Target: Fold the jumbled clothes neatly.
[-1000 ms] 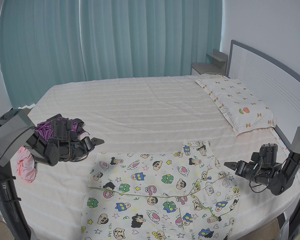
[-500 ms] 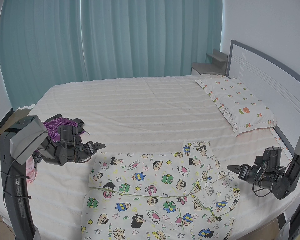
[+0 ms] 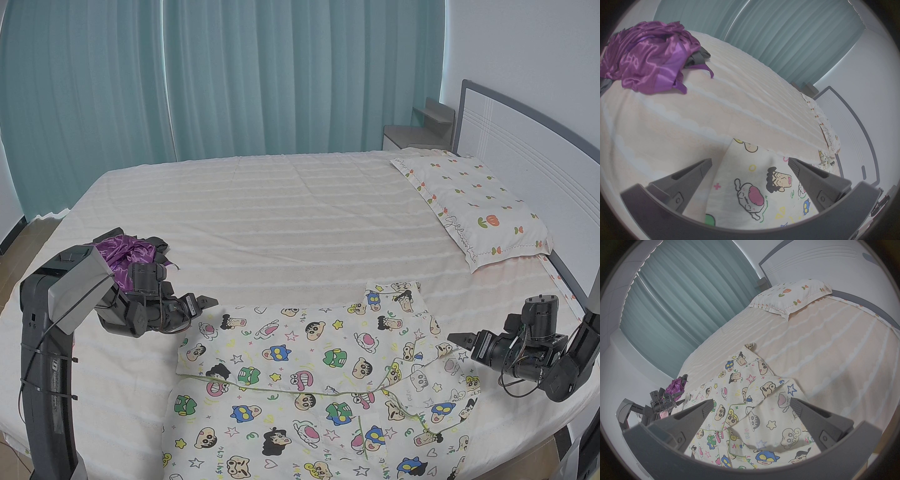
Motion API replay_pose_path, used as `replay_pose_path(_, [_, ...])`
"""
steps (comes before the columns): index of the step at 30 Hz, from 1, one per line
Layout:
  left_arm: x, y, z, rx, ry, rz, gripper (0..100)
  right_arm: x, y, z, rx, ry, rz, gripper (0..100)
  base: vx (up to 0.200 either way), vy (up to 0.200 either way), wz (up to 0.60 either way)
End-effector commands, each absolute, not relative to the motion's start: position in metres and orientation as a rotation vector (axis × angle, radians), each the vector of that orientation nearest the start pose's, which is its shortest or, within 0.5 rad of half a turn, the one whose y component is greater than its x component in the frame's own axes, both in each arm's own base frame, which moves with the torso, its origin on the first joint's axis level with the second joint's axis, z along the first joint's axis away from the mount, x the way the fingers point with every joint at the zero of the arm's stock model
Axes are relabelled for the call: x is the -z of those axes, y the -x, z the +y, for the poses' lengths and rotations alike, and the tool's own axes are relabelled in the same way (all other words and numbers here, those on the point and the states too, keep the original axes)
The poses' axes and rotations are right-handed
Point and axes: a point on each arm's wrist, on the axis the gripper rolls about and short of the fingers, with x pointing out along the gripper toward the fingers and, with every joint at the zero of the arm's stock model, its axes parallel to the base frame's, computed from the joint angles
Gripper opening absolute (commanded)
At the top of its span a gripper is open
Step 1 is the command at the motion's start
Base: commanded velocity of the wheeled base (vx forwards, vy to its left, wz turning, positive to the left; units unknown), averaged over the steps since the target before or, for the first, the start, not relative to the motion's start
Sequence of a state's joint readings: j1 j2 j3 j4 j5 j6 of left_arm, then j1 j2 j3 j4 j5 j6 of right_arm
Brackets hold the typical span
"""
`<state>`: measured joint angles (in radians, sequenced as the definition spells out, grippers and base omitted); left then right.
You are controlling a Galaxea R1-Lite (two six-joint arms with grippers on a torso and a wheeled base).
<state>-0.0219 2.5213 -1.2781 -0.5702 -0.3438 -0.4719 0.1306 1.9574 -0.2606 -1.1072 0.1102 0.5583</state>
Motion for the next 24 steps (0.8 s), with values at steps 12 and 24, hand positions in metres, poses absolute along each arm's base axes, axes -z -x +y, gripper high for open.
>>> replay_pose_path(12, [0.029, -0.465, -0.033, 0.229, 0.548, 0.709, 0, -0.035, -0.249, 0.039, -0.066, -0.526, 0.652, 100, 0.000, 0.000, 0.00])
replay_pose_path(24, [0.021, -0.474, -0.014, 0.189, 0.550, 0.646, 0, -0.036, -0.247, 0.039, -0.068, -0.527, 0.653, 100, 0.000, 0.000, 0.00])
